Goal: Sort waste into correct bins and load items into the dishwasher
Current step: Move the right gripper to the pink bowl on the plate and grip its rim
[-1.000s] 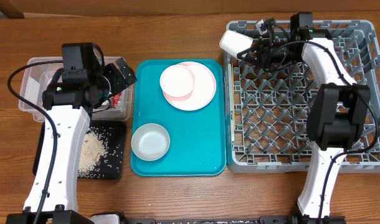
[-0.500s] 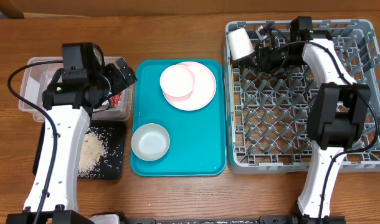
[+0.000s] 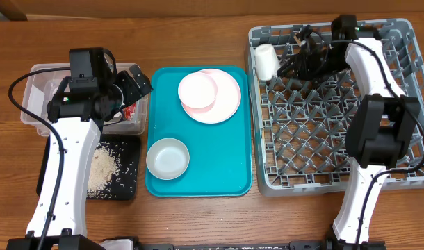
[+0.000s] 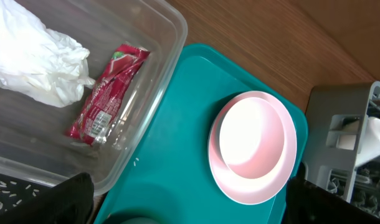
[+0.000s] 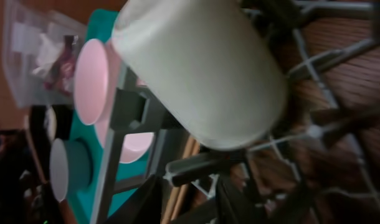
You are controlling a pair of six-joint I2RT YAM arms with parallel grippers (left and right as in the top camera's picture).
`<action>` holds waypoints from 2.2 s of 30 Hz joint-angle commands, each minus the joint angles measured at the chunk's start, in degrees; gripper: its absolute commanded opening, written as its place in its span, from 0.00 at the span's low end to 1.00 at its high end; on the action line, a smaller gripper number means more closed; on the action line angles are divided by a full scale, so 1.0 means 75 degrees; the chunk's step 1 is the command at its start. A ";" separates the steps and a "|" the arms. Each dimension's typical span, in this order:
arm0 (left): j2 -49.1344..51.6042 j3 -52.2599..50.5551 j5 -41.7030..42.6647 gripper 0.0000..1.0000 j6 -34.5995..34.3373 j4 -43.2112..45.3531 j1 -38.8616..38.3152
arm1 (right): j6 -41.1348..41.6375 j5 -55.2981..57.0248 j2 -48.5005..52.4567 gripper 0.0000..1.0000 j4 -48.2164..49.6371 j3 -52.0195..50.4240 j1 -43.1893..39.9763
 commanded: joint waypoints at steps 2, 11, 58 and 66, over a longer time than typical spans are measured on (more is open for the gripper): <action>-0.0079 0.0119 0.0079 1.00 0.0047 0.0006 0.0006 | 0.1052 0.1437 -0.0807 0.25 0.0052 0.0449 0.0058; -0.0079 0.0119 0.0079 1.00 0.0047 0.0006 0.0006 | 0.1623 0.2559 -0.1670 0.18 0.0245 0.0455 0.0912; -0.0093 0.0131 -0.5117 1.00 0.4788 0.0580 0.0052 | 0.2410 0.3998 -0.0685 0.60 0.1501 0.0379 0.5683; -0.0085 0.0131 -0.5117 1.00 0.4788 0.0577 0.0052 | 0.2410 0.5228 -0.0268 0.38 0.2174 0.0379 0.5948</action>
